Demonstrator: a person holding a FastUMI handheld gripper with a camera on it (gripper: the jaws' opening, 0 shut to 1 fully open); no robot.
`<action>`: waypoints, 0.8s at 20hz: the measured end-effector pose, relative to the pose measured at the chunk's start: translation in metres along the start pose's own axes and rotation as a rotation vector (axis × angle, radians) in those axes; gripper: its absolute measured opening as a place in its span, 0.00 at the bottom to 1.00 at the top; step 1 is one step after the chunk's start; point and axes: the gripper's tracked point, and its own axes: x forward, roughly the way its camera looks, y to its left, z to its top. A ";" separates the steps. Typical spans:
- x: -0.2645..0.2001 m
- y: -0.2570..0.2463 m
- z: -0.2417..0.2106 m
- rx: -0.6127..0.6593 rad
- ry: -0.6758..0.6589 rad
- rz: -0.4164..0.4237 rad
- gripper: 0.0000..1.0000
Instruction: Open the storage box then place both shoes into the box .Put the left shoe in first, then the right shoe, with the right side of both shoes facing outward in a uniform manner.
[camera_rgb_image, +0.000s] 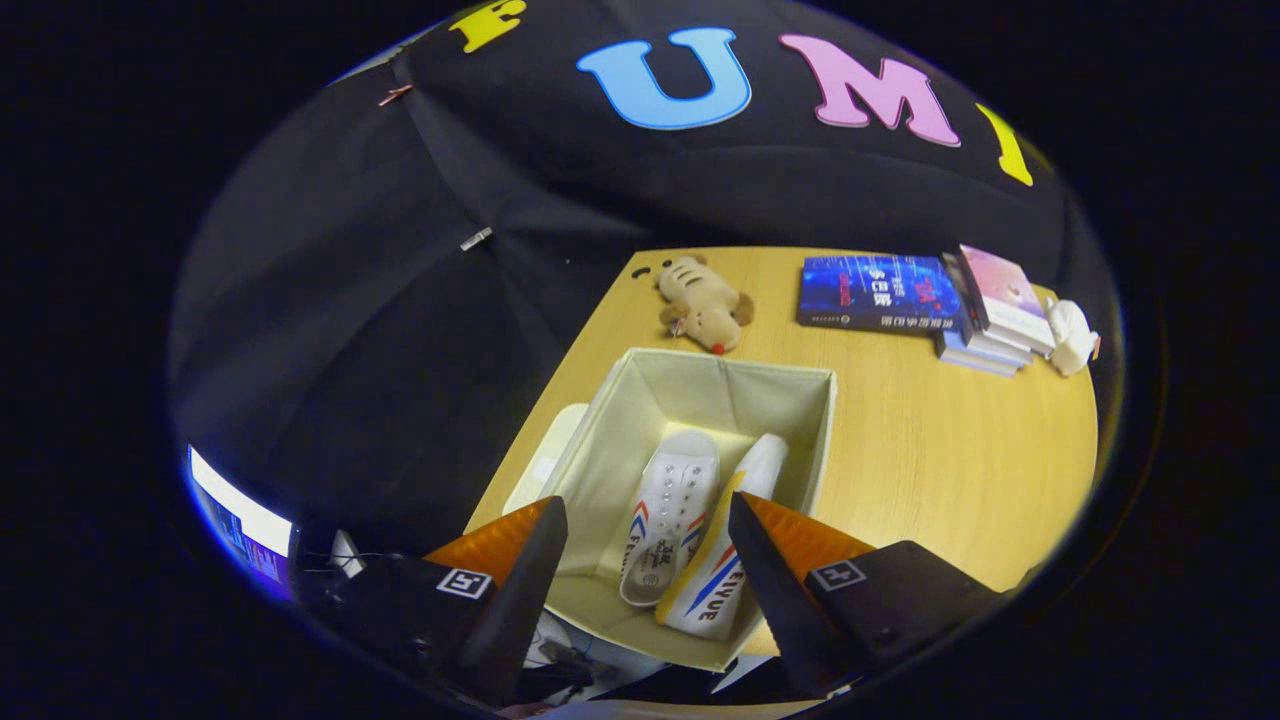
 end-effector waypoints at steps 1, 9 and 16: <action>-0.008 -0.005 0.013 -0.022 -0.049 -0.013 0.99; -0.100 -0.067 0.101 -0.107 -0.420 -0.151 0.99; -0.182 -0.177 0.119 -0.117 -0.576 -0.339 0.98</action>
